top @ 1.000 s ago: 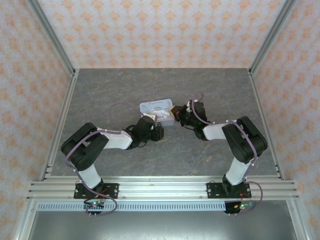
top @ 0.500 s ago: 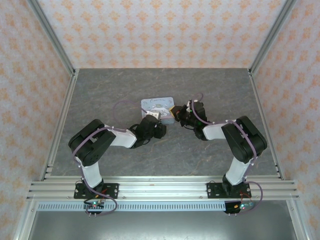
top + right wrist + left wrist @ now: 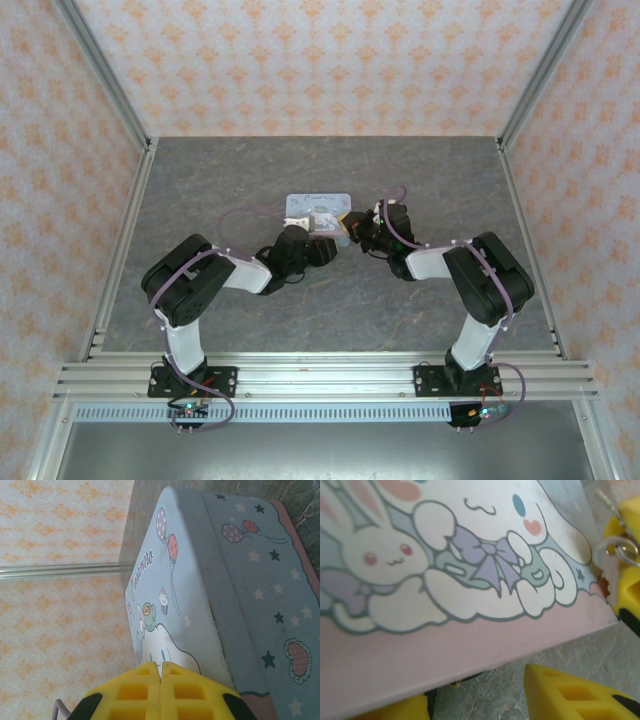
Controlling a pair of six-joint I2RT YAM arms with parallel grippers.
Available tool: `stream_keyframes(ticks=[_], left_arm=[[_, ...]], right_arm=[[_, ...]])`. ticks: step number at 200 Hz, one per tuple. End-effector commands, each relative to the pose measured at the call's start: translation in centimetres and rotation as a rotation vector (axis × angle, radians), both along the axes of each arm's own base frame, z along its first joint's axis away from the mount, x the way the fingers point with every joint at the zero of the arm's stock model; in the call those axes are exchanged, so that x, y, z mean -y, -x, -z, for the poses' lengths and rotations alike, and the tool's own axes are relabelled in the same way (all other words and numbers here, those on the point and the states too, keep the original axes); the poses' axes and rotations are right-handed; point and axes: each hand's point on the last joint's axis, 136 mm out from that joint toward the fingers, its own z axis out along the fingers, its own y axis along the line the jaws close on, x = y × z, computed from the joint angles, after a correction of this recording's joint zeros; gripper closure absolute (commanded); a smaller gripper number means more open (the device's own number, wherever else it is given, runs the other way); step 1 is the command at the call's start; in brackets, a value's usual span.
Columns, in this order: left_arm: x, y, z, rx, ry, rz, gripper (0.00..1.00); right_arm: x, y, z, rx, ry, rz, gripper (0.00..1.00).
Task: Unlock the padlock with the key
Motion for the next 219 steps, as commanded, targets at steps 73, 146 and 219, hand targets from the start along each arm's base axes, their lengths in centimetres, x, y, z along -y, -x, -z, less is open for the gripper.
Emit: stream_keyframes(ticks=[73, 146, 219], left_arm=[[0.2, -0.5, 0.0, -0.014, 0.282, -0.125, 0.50], [0.3, -0.1, -1.7, -0.008, 0.425, -0.182, 0.52], [-0.2, 0.0, 1.5, -0.049, 0.399, -0.255, 0.58]], right_arm=[[0.0, 0.2, 1.3, -0.021, 0.010, 0.002, 1.00], [0.0, 0.3, 1.5, -0.026, 0.013, 0.005, 1.00], [-0.1, 0.5, 1.5, -0.028, 0.013, 0.004, 1.00]])
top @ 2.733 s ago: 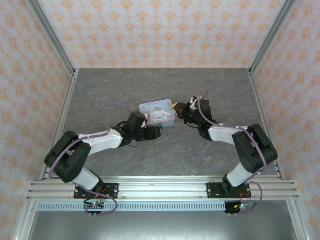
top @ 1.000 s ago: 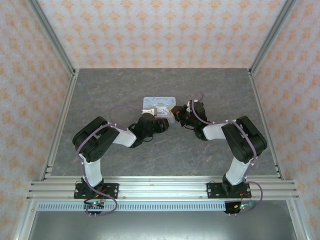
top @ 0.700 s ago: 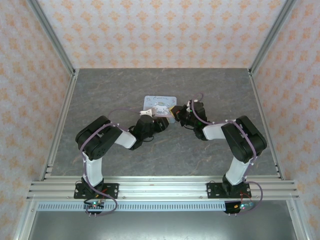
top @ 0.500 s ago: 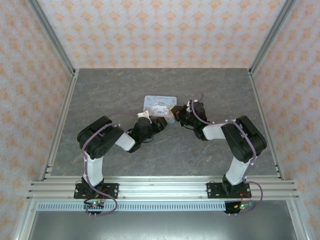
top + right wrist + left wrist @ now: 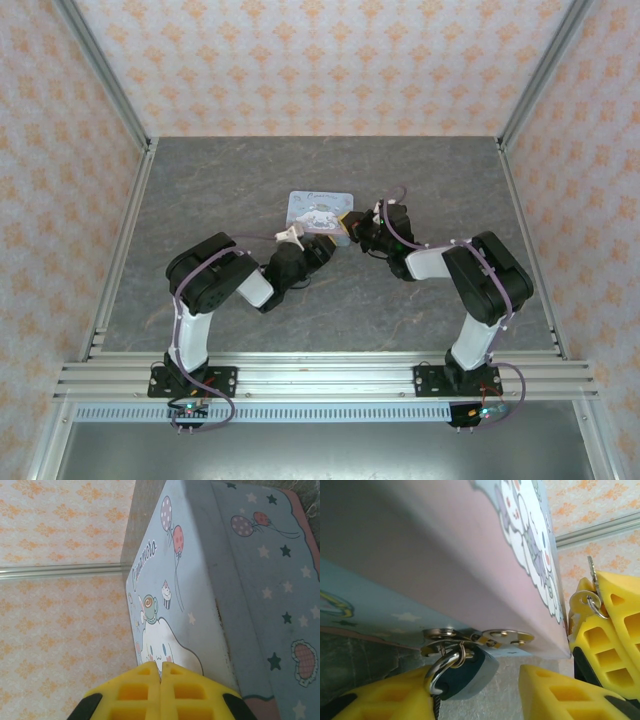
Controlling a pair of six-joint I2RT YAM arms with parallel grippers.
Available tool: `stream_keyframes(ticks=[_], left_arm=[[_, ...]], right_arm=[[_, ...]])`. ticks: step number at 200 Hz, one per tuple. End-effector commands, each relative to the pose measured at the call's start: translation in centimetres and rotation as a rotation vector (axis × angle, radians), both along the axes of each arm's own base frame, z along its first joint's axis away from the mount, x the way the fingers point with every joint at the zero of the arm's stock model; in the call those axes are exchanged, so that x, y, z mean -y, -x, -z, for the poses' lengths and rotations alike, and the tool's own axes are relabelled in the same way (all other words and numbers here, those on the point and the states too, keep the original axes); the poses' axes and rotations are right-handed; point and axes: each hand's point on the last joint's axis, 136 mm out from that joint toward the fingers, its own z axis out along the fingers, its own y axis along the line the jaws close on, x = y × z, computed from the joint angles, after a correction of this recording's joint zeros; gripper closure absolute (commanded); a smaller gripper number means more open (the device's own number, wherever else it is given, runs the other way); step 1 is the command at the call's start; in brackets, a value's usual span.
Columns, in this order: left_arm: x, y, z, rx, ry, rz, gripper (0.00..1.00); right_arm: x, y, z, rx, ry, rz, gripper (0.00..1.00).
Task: Unlock the padlock with the key
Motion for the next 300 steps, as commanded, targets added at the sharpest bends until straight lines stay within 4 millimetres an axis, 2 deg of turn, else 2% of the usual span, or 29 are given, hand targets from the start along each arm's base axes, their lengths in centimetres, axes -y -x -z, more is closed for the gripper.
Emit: stream_keyframes(ticks=[1, 48, 114, 131, 159, 170, 191, 194, 202, 207, 235, 263, 300], left_arm=[[-0.7, 0.0, 2.0, -0.055, -0.007, -0.056, 0.58], [-2.0, -0.1, 2.1, -0.064, -0.027, -0.117, 0.65], [-2.2, 0.1, 2.5, -0.087, -0.030, -0.131, 0.76], [-2.3, 0.2, 2.7, -0.098, -0.025, -0.132, 0.84], [-2.3, 0.5, 2.4, -0.115, -0.016, -0.129, 0.96], [-2.4, 0.6, 2.1, -0.122, -0.016, -0.126, 1.00], [-2.6, 0.9, 1.5, -0.140, -0.025, -0.115, 1.00], [-2.6, 0.8, 0.4, -0.125, -0.009, -0.113, 1.00], [-2.6, 0.8, -0.4, -0.120, 0.001, -0.106, 1.00], [-2.7, 1.0, -0.2, -0.137, -0.010, -0.100, 1.00], [-2.9, 1.2, -2.0, -0.141, 0.022, -0.054, 1.00], [-3.1, 1.3, -3.5, -0.141, 0.071, -0.007, 1.00], [-3.1, 1.9, -5.8, -0.126, 0.111, 0.045, 1.00]], right_arm=[[0.0, 0.6, 1.6, -0.034, 0.018, 0.002, 1.00], [0.1, 0.6, 1.7, -0.034, 0.021, 0.004, 1.00], [0.0, 0.6, 1.8, -0.034, 0.018, 0.002, 1.00], [-0.2, 0.4, 1.1, -0.020, 0.010, -0.006, 1.00], [-0.2, 0.7, -1.2, 0.025, -0.005, -0.022, 1.00], [-0.1, 1.2, -2.0, 0.040, -0.005, -0.029, 1.00], [0.2, 2.5, -3.6, 0.068, -0.019, -0.034, 1.00], [0.3, 2.8, -3.6, 0.069, -0.019, -0.038, 1.00], [0.3, 3.6, -3.9, 0.074, -0.021, -0.047, 1.00], [0.4, 4.1, -3.8, 0.072, -0.019, -0.050, 1.00], [0.4, 7.1, -3.2, 0.069, -0.009, -0.072, 1.00], [-0.3, 9.7, -2.6, 0.064, -0.004, -0.102, 1.00], [-0.8, 11.6, -1.4, 0.050, -0.004, -0.091, 1.00]])
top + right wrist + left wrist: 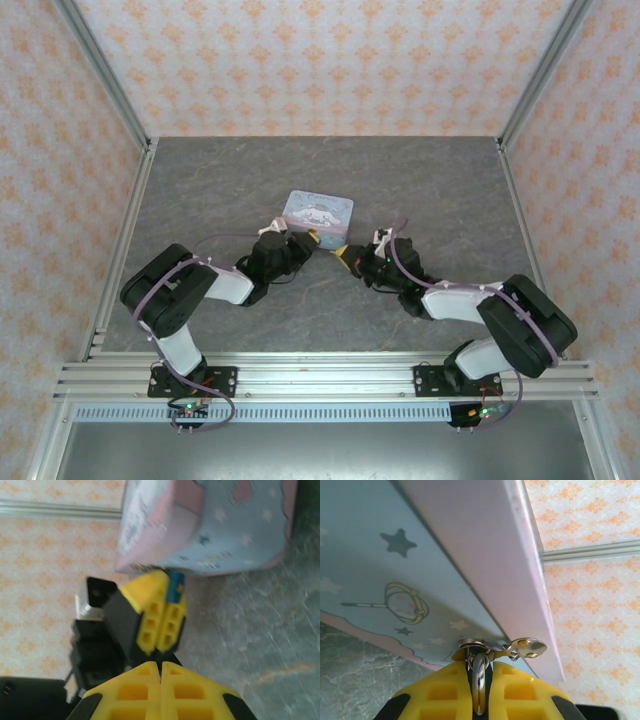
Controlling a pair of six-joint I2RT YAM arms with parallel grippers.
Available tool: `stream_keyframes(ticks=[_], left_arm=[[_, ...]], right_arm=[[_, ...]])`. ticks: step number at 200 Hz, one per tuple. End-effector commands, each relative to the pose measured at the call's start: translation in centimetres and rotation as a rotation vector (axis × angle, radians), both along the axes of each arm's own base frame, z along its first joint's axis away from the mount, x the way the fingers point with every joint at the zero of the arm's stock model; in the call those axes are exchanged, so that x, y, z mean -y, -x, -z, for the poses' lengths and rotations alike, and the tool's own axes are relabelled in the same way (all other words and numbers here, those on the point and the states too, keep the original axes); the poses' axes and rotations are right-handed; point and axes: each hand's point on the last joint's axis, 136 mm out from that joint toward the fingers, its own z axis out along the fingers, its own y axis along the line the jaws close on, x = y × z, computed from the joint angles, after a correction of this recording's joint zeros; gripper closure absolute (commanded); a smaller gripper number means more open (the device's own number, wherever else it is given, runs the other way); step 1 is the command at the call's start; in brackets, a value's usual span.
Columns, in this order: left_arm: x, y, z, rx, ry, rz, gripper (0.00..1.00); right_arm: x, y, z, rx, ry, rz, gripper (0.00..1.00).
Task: Unlock the padlock with the key
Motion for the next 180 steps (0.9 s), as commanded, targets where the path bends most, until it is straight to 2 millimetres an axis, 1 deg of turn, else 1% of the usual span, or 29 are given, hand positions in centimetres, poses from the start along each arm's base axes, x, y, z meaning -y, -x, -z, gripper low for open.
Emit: stream_keyframes(ticks=[1, 19, 40, 71, 124, 180], left_arm=[[0.6, 0.8, -2.4, 0.024, 0.055, 0.063, 1.00], [0.6, 1.1, -3.4, 0.033, 0.078, 0.069, 1.00], [0.6, 1.4, -4.4, 0.040, 0.108, 0.074, 1.00], [0.4, 1.9, -5.4, 0.050, 0.131, 0.081, 1.00], [-0.4, 2.4, -5.6, 0.049, 0.126, 0.055, 1.00], [-0.4, 2.2, -5.5, 0.045, 0.153, 0.042, 1.00]], right_arm=[[0.2, 0.2, -0.5, 0.036, -0.019, 0.050, 1.00], [-0.1, 0.6, -0.1, 0.026, -0.030, 0.066, 1.00], [-0.9, 0.8, 0.0, 0.028, -0.051, 0.064, 1.00], [-1.3, 0.4, 0.2, 0.023, -0.079, 0.092, 1.00], [-1.1, -0.5, -0.3, 0.021, -0.111, 0.141, 1.00], [-1.8, -1.2, -0.9, 0.014, -0.149, 0.148, 1.00]])
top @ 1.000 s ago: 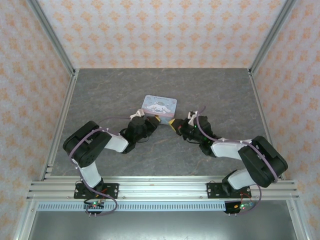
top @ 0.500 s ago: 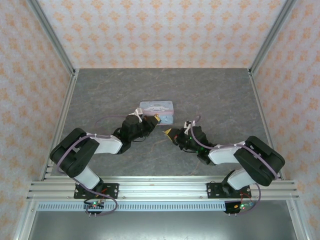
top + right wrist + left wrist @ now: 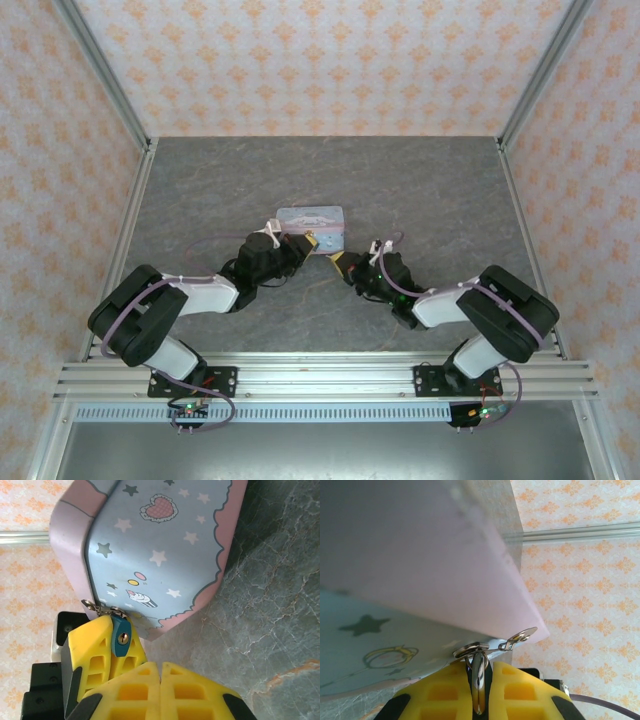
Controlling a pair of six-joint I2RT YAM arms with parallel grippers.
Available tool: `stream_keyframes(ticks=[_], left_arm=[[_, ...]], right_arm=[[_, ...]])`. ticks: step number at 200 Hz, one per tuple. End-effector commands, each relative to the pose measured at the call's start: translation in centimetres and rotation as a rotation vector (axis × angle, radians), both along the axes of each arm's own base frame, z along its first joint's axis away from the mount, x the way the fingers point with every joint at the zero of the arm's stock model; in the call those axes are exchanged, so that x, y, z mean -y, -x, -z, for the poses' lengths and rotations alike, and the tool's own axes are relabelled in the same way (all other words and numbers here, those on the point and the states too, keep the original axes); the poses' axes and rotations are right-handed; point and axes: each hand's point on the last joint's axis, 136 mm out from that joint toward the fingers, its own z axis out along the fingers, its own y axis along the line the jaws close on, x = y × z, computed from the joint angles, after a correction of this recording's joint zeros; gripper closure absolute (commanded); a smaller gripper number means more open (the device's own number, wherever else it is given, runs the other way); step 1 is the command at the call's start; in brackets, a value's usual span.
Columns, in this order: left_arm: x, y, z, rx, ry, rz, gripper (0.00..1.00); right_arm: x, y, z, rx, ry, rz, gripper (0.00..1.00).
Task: Unlock the padlock with the key
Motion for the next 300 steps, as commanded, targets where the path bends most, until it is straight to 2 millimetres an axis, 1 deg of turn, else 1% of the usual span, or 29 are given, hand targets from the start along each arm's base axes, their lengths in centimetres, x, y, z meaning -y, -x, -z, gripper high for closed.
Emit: stream_keyframes(ticks=[1, 129, 236, 300], left_arm=[[-0.1, -0.7, -2.2, 0.071, 0.059, -0.021, 1.00], [-0.2, -0.7, -2.2, 0.068, 0.063, -0.031, 1.00], [0.3, -0.7, -2.3, 0.069, 0.056, -0.025, 1.00], [0.4, -0.8, -2.4, 0.070, 0.057, -0.027, 1.00]], right_arm=[[-0.8, -1.2, -2.1, 0.041, -0.070, 0.026, 1.00], [-1.9, -2.1, -2.5, 0.042, -0.092, 0.020, 1.00], [-2.5, -2.2, -2.8, 0.043, -0.105, 0.006, 1.00], [-2.5, -2.1, -2.4, 0.036, -0.100, 0.007, 1.00]])
